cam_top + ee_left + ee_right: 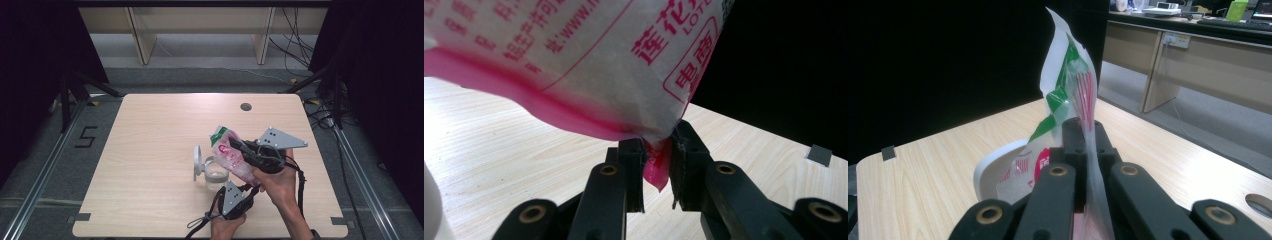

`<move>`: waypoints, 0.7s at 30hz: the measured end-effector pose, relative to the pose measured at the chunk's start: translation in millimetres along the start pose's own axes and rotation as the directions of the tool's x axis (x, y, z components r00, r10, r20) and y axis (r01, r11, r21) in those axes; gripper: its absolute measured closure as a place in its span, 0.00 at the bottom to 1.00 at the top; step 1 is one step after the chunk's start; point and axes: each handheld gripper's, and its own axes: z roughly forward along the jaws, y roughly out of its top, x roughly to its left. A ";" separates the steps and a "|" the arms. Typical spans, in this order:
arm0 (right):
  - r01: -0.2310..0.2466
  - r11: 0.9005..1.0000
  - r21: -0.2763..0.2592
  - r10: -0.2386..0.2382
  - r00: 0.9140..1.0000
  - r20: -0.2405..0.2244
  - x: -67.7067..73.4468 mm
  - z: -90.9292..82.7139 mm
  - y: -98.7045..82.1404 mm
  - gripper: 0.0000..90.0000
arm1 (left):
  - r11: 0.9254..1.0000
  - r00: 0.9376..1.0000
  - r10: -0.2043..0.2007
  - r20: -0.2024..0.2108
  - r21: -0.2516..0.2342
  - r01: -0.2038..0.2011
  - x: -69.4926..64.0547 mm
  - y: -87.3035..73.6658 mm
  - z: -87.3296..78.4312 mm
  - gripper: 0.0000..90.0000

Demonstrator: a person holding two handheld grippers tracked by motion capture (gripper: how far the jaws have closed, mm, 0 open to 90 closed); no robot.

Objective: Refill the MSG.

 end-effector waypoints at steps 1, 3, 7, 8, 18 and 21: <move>0.000 1.000 0.000 0.000 1.000 0.000 0.0 0.0 0.0 1.00 | 1.000 1.000 0.000 0.001 0.000 0.000 0.1 0.0 -0.5 0.85; 0.029 0.999 -0.017 -0.029 0.999 0.025 -1.0 2.0 0.3 1.00 | 1.000 1.000 -0.009 0.008 -0.002 0.009 0.3 0.2 -1.0 0.86; 0.031 0.999 0.009 -0.031 0.999 0.007 3.9 4.0 1.8 1.00 | 1.000 1.000 -0.017 0.016 -0.014 0.017 -1.0 1.3 0.2 0.86; 0.041 0.999 0.004 -0.041 0.999 0.021 3.2 5.3 2.1 1.00 | 1.000 1.000 -0.015 0.017 -0.013 0.015 -1.0 1.4 -0.3 0.86; 0.045 0.999 0.001 -0.045 0.999 0.016 5.1 12.7 1.3 1.00 | 0.999 0.998 -0.039 0.040 -0.021 0.040 -1.4 2.4 -0.1 0.86; 0.035 0.999 -0.001 -0.035 0.999 0.010 5.5 15.1 0.7 1.00 | 0.999 0.998 -0.045 0.041 -0.015 0.046 -1.3 2.4 -0.3 0.86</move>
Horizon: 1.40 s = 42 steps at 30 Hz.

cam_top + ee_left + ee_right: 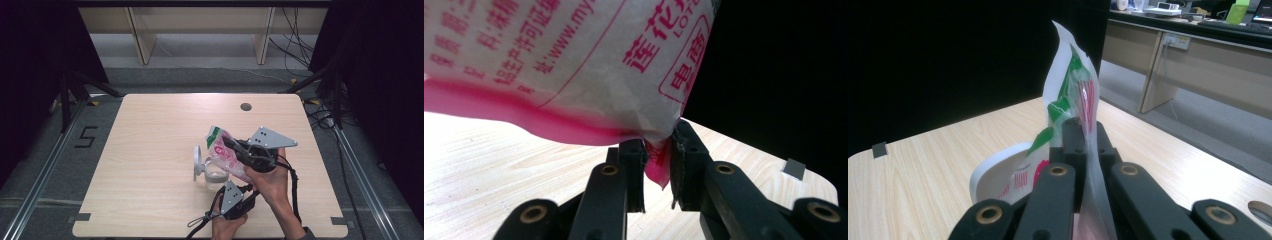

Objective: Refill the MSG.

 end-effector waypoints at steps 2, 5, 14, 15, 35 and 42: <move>0.004 1.000 0.007 -0.004 1.000 0.015 0.4 -0.2 -0.1 1.00 | 1.000 1.000 -0.006 0.004 -0.004 0.006 0.1 -0.4 0.7 0.86; 0.009 1.000 0.010 -0.009 1.000 0.006 -0.1 3.4 -0.7 1.00 | 1.000 1.000 -0.012 0.011 -0.013 0.012 0.8 -1.1 0.7 0.86; 0.021 1.000 0.020 -0.021 1.000 0.000 1.8 8.4 -0.7 1.00 | 1.000 0.999 -0.029 0.018 -0.007 0.029 2.8 0.2 0.0 0.86; 0.016 1.000 0.021 -0.016 1.000 -0.004 2.1 8.7 -0.5 1.00 | 1.000 0.999 -0.027 0.019 -0.007 0.027 2.9 0.4 -0.2 0.86; -0.002 1.000 0.024 0.002 1.000 -0.013 3.6 14.3 1.0 1.00 | 0.999 0.999 -0.033 0.031 -0.029 0.034 4.5 2.5 2.3 0.86; 0.001 1.000 0.015 -0.001 1.000 -0.027 2.7 16.3 1.8 1.00 | 0.999 0.999 -0.022 0.026 -0.024 0.022 4.4 4.0 2.9 0.86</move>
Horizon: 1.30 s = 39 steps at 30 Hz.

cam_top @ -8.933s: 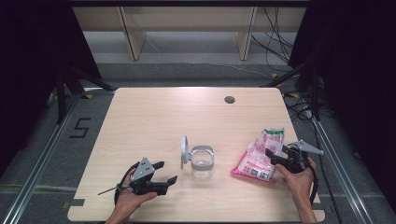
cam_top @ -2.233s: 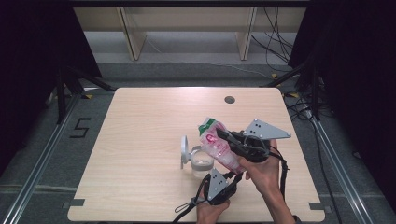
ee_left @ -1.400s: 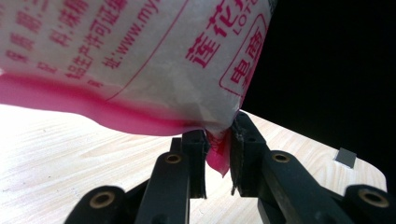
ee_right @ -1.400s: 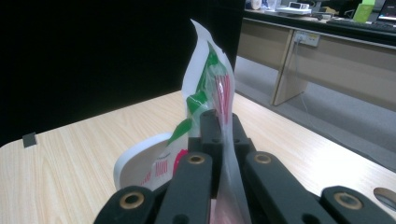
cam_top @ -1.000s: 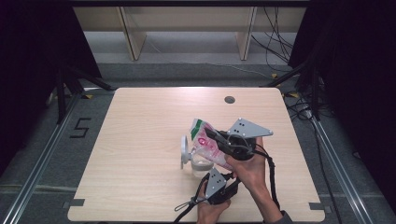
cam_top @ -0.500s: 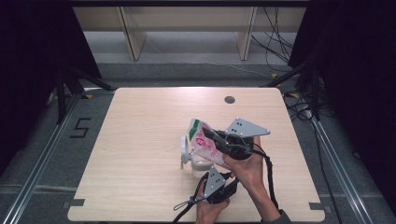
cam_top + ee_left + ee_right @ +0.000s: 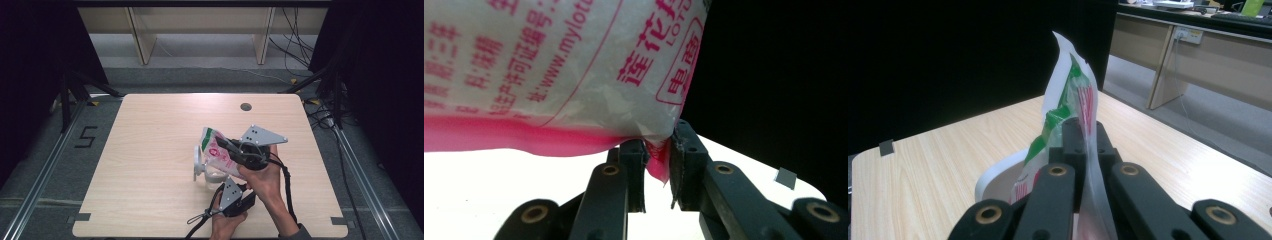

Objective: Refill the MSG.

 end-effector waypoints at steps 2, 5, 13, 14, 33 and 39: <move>-0.005 1.000 0.001 0.005 1.000 -0.003 -0.6 0.4 -0.2 1.00 | 1.000 1.000 -0.001 0.006 -0.003 0.001 -0.1 0.1 1.1 0.86; 0.004 1.000 0.007 -0.004 1.000 0.002 -1.7 -0.3 0.5 1.00 | 1.000 1.000 0.010 0.007 -0.002 -0.010 -0.1 0.4 1.6 0.86; -0.002 1.000 0.007 0.002 1.000 0.010 -0.7 0.5 1.5 1.00 | 1.000 1.000 0.013 0.006 -0.014 -0.013 -0.8 1.4 3.1 0.86; 0.007 1.000 0.006 -0.007 1.000 0.011 -1.2 0.8 1.5 1.00 | 1.000 1.000 0.013 0.006 -0.014 -0.013 -0.8 1.4 3.1 0.86; 0.002 0.999 0.040 -0.002 1.000 0.010 -4.0 8.7 -1.7 1.00 | 1.000 1.000 -0.005 0.019 -0.012 0.005 1.1 -0.4 9.0 0.87; -0.005 0.999 0.040 0.005 1.000 0.003 -4.1 10.2 -2.7 1.00 | 1.000 1.000 -0.002 0.021 -0.008 0.003 1.3 -0.8 8.5 0.87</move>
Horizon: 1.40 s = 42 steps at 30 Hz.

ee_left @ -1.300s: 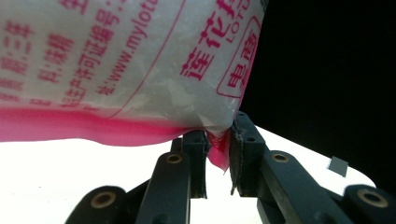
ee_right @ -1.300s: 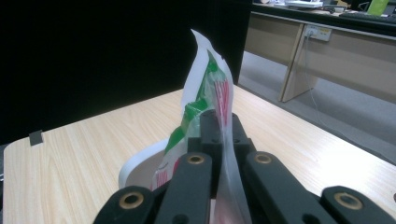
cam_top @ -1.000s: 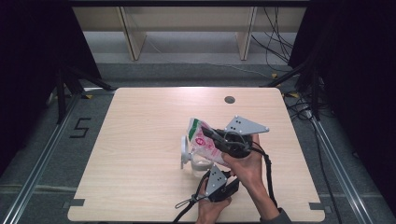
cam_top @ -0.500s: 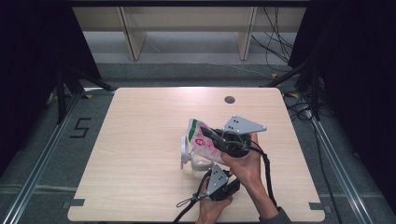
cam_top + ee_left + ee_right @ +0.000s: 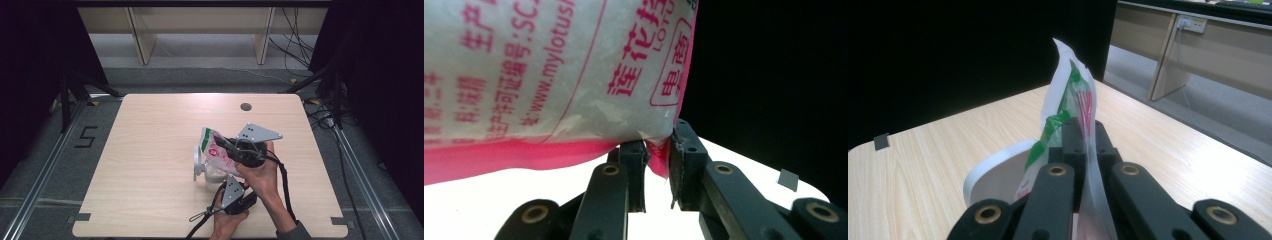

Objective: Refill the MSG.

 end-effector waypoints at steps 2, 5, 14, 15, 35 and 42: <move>0.003 1.000 0.006 -0.003 1.000 0.007 0.0 -1.1 0.4 1.00 | 1.000 1.000 0.012 -0.003 0.006 -0.012 -0.7 0.1 -0.4 0.87; 0.004 1.000 0.006 -0.004 1.000 0.000 -0.8 -0.2 0.0 1.00 | 1.000 1.000 -0.001 0.001 0.004 0.001 -0.4 -0.3 -0.1 0.87; 0.012 1.000 0.017 -0.012 1.000 0.014 -0.2 0.5 -1.0 1.00 | 1.000 1.000 -0.004 0.002 0.001 0.004 -0.8 -1.3 0.9 0.87; 0.001 1.000 0.016 -0.001 1.000 0.001 -0.3 1.2 -1.2 1.00 | 1.000 1.000 0.001 -0.001 0.010 -0.001 -0.5 -1.2 0.1 0.87; 0.004 1.000 0.009 -0.004 1.000 0.006 1.3 2.1 -1.2 1.00 | 1.000 1.000 -0.015 0.008 0.000 0.015 -0.9 -0.9 0.1 0.87; 0.016 1.000 0.011 -0.016 1.000 0.011 -0.7 1.8 -1.4 1.00 | 1.000 1.000 -0.008 0.003 0.000 0.008 -1.4 -1.0 -0.2 0.87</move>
